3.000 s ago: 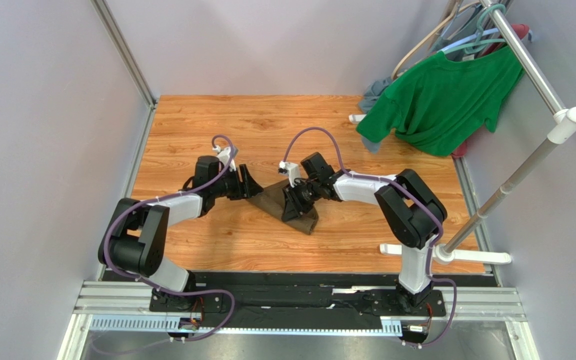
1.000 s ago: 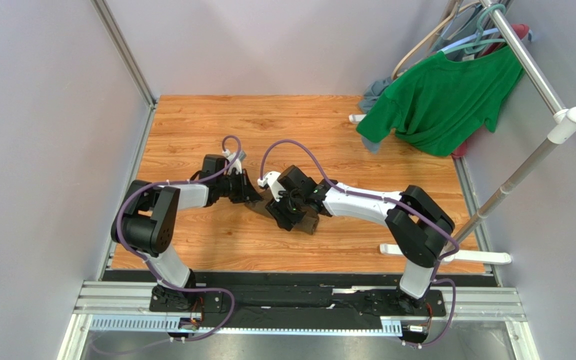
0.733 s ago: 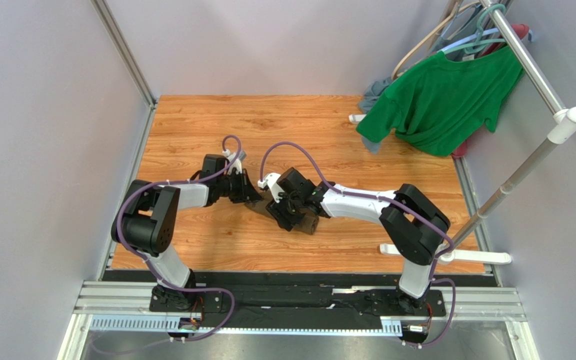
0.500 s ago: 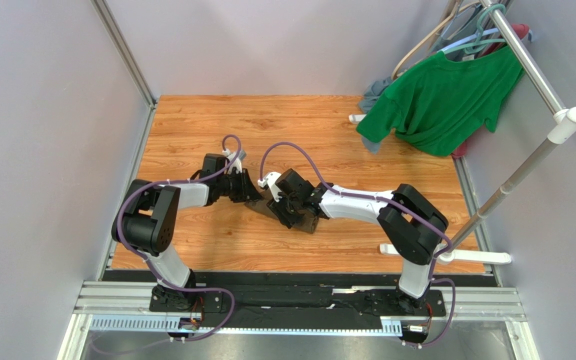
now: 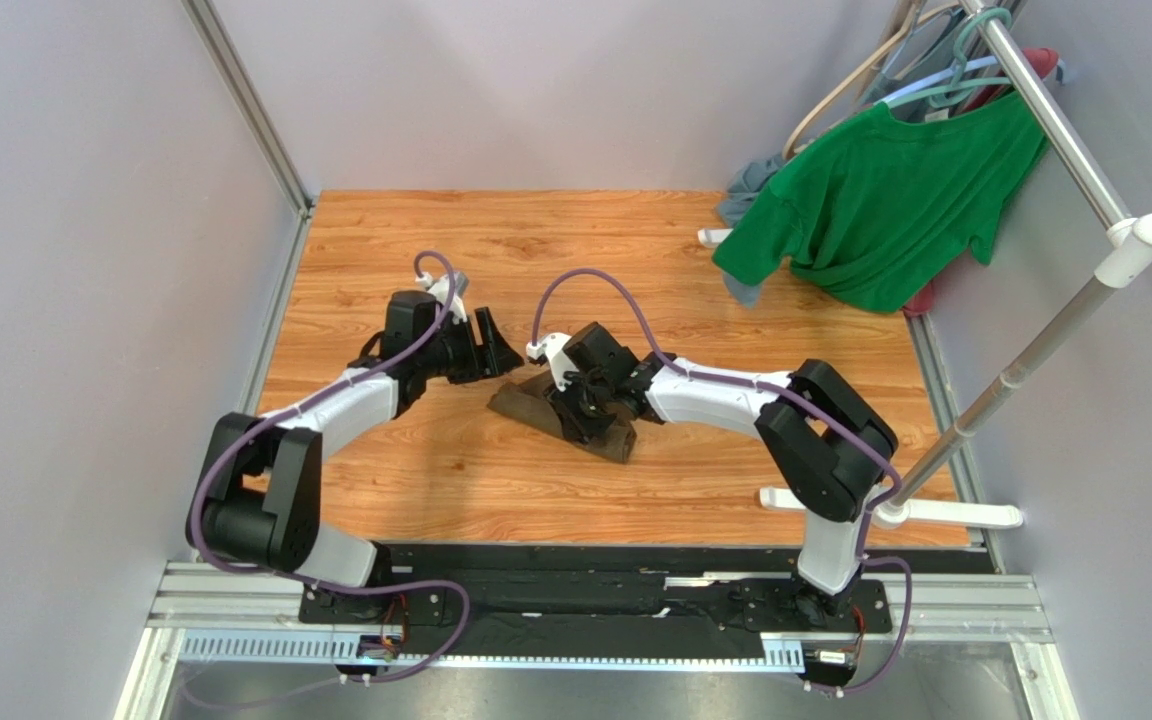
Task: Fold the napkin, place the utensils inside, and roll it up
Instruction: Roll the napkin with the utensil
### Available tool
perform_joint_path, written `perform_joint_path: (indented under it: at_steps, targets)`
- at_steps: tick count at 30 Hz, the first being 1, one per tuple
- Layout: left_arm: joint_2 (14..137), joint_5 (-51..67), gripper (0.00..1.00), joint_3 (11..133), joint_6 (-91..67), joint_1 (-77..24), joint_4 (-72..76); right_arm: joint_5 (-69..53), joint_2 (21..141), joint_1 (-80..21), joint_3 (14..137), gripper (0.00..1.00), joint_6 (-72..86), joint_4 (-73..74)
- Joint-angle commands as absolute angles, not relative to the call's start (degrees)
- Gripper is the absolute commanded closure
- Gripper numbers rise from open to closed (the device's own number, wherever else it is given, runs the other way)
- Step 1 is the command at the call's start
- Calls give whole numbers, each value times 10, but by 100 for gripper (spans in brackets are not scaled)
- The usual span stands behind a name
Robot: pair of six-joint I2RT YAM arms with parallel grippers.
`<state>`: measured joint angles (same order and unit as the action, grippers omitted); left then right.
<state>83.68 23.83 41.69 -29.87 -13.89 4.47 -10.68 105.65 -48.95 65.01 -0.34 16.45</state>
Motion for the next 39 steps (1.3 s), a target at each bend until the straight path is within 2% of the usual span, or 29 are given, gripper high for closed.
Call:
perform_joint_path:
  at_steps: [1, 9, 26, 29, 32, 33, 35, 36, 37, 39]
  targets:
    - [792, 189, 29, 391, -299, -141, 56, -206, 1100, -482, 652, 77, 11, 242]
    - [772, 249, 36, 336, -275, -141, 115, -332, 1124, -445, 690, 78, 22, 268]
    - [783, 250, 40, 293, -279, -141, 141, -411, 1195, -394, 766, 78, 29, 314]
    - [809, 252, 46, 298, -280, -141, 155, -416, 1203, -394, 771, 78, 29, 316]
    - [830, 248, 61, 309, -286, -141, 154, -416, 1200, -393, 775, 75, 31, 316]
    - [838, 249, 74, 313, -288, -141, 149, -416, 1198, -393, 780, 74, 32, 316]
    - [853, 248, 86, 331, -286, -141, 133, -413, 1188, -393, 784, 66, 35, 316]
    - [859, 247, 97, 346, -286, -141, 114, -409, 1182, -391, 786, 61, 40, 316]
    - [865, 246, 100, 354, -280, -141, 104, -406, 1172, -392, 791, 55, 40, 317]
    - [885, 247, 100, 373, -274, -141, 71, -396, 1156, -391, 795, 49, 45, 320]
